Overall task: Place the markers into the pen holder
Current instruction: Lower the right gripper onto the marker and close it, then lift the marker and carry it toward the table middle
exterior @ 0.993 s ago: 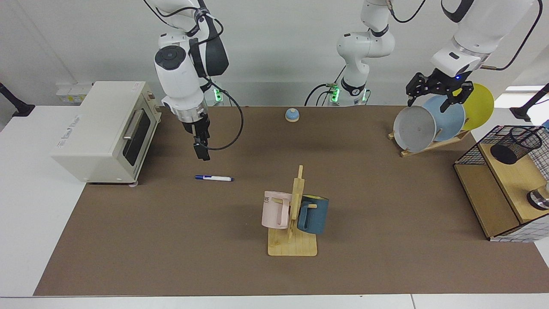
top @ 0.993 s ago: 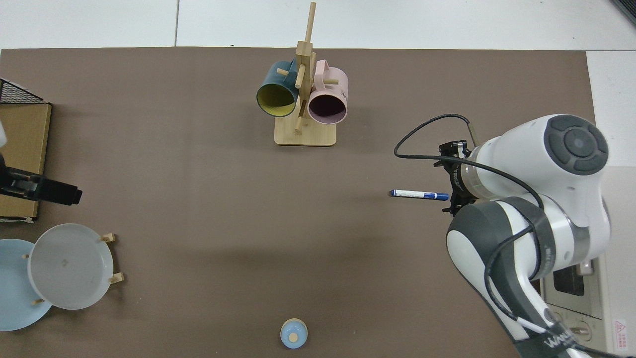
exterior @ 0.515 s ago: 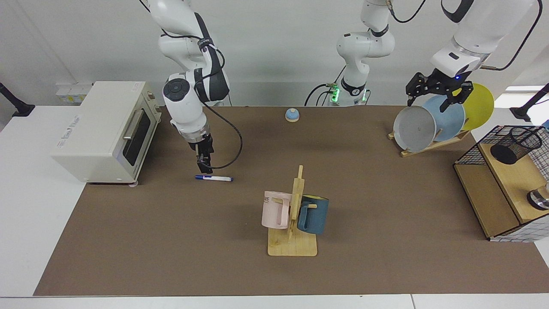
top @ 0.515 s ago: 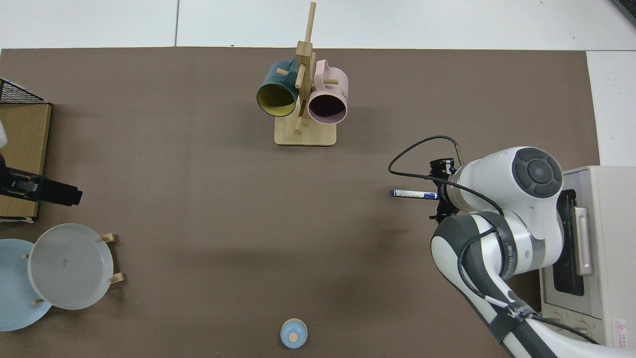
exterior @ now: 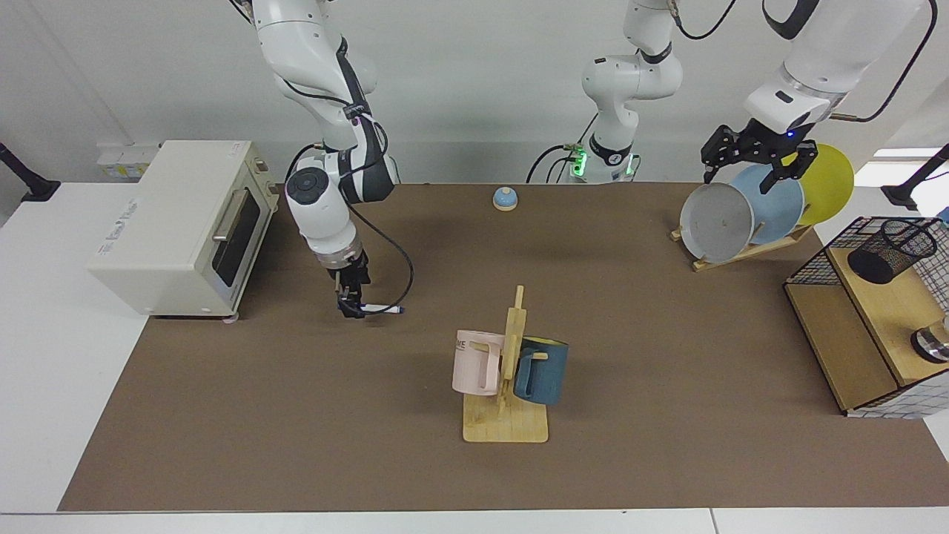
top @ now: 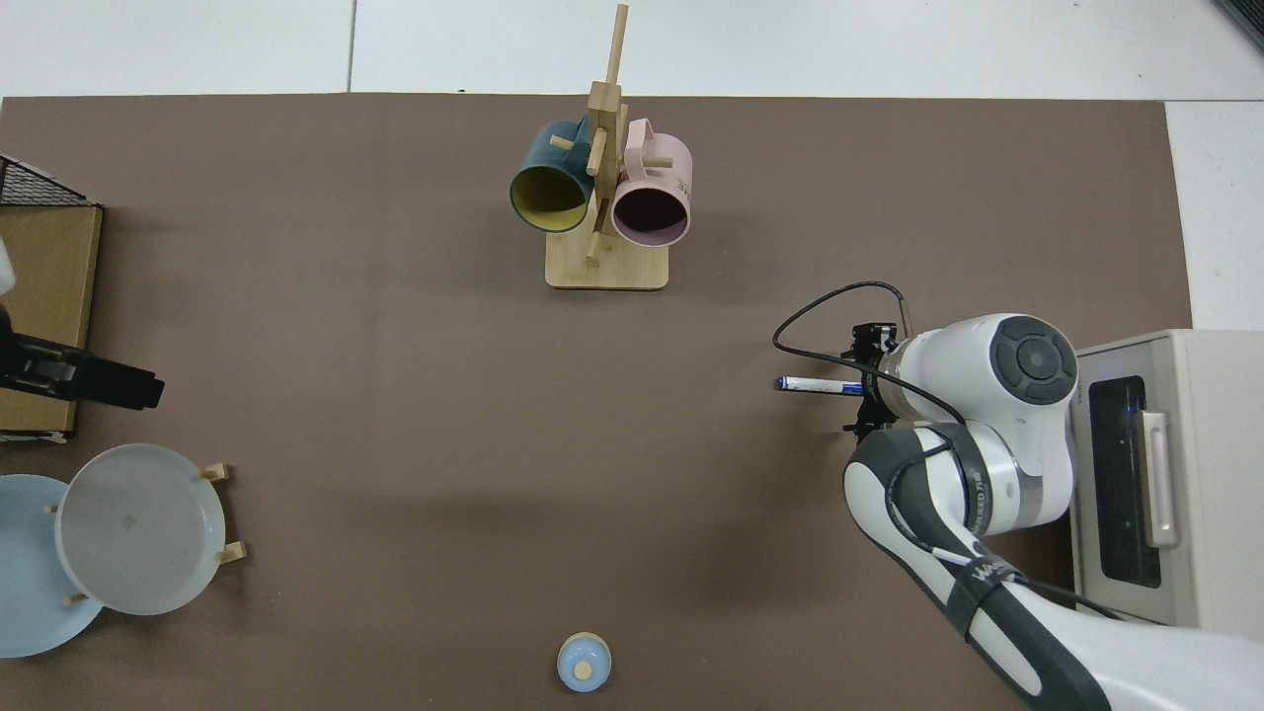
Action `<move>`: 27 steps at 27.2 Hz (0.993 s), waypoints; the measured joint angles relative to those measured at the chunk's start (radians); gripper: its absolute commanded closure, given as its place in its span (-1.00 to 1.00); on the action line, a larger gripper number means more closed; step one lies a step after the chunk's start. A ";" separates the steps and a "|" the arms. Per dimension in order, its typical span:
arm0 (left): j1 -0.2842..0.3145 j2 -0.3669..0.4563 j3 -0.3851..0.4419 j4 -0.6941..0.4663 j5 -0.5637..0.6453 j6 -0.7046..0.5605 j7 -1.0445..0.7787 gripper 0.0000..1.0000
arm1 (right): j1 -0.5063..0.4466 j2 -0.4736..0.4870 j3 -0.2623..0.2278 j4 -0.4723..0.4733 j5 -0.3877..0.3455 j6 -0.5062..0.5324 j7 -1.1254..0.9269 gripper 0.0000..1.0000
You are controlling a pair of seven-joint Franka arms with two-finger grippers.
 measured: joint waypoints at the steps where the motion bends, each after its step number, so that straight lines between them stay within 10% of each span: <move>1: 0.000 0.000 0.000 -0.001 0.000 0.000 0.000 -1.00 | 0.000 0.003 0.000 0.000 0.000 0.002 0.000 -0.69; 16: 0.000 -0.001 0.000 -0.007 0.000 -0.004 0.000 -1.00 | -0.002 0.016 0.000 -0.002 0.000 0.004 0.000 0.63; 27: 0.000 -0.002 0.000 -0.008 0.000 -0.005 0.000 -1.00 | -0.016 0.016 -0.001 -0.001 -0.001 0.004 -0.012 1.00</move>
